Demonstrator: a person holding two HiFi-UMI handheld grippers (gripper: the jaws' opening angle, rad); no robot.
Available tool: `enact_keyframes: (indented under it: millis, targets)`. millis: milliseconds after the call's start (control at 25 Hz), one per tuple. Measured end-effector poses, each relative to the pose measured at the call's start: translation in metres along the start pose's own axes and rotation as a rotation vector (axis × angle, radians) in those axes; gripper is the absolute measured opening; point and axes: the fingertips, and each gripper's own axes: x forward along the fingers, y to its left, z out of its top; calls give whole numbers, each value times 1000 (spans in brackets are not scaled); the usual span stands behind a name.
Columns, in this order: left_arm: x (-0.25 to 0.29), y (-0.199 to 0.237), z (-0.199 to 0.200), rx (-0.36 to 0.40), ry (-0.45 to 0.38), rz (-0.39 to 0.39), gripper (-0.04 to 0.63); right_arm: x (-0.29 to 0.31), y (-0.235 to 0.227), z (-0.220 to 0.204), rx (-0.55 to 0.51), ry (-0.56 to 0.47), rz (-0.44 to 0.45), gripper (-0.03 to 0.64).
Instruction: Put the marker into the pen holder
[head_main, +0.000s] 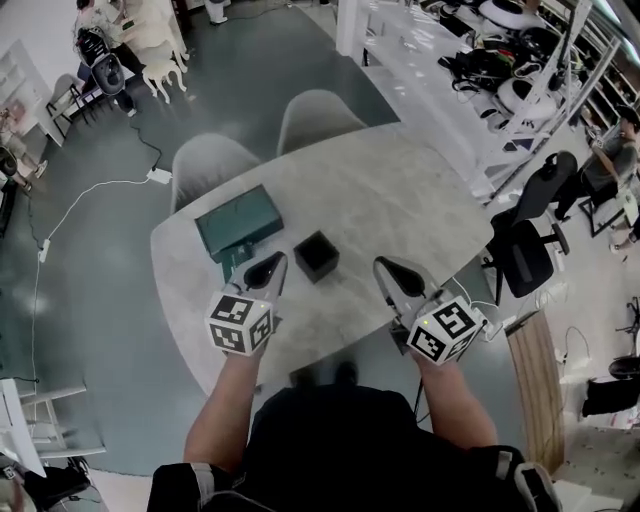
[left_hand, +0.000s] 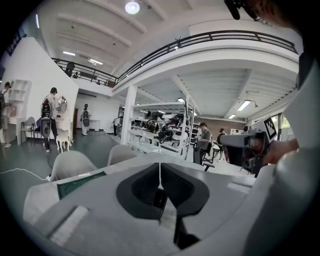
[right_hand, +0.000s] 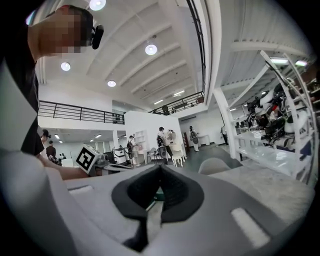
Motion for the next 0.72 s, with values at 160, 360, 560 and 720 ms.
enact_keyframes:
  millis: [160, 360, 560, 720]
  targets:
    - [1, -2, -9, -9, 11, 27, 17, -6, -6, -17, 18, 14, -6, 3]
    - [7, -11, -9, -3, 5, 23, 17, -11, -10, -20, -6, 2, -14, 2]
    - [19, -21, 23, 52, -30, 0, 15, -12, -21, -2, -15, -31, -18, 2]
    - [23, -19, 59, 117, -62, 0, 15, -5, -28, 26, -78, -63, -22, 2]
